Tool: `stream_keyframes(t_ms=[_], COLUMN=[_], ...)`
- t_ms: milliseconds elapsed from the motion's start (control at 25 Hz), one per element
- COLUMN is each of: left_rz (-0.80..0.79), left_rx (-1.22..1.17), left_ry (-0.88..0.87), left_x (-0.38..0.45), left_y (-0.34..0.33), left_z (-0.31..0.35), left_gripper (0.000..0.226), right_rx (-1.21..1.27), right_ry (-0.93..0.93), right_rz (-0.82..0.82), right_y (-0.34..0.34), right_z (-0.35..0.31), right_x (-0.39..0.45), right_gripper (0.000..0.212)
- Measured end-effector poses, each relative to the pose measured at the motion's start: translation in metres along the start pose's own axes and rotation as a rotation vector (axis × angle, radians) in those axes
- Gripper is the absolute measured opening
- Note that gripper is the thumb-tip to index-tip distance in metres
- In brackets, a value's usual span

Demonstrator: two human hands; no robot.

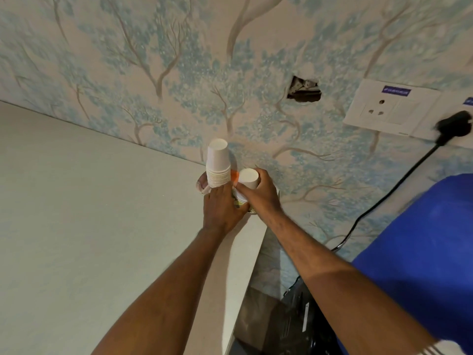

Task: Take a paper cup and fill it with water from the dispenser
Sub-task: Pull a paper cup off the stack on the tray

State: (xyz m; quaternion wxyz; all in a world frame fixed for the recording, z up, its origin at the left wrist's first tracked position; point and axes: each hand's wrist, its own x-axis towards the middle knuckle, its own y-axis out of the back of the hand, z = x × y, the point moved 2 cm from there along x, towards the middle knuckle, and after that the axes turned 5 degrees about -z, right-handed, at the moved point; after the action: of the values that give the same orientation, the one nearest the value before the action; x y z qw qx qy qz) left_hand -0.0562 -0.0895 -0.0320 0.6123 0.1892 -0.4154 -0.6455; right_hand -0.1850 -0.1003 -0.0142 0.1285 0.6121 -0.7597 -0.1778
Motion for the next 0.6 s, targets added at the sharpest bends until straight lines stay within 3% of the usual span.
stream_keyframes(t_ms=[600], left_rz=[-0.123], left_rx=[0.060], left_ry=[0.202], left_x=[0.018], left_y=[-0.031], left_z=[-0.014], left_gripper=[0.082], right_rx=[0.019], right_ry=[-0.006], right_rz=[-0.032], right_y=[0.007], right_z=[-0.008], right_x=[0.002], right_gripper=[0.065])
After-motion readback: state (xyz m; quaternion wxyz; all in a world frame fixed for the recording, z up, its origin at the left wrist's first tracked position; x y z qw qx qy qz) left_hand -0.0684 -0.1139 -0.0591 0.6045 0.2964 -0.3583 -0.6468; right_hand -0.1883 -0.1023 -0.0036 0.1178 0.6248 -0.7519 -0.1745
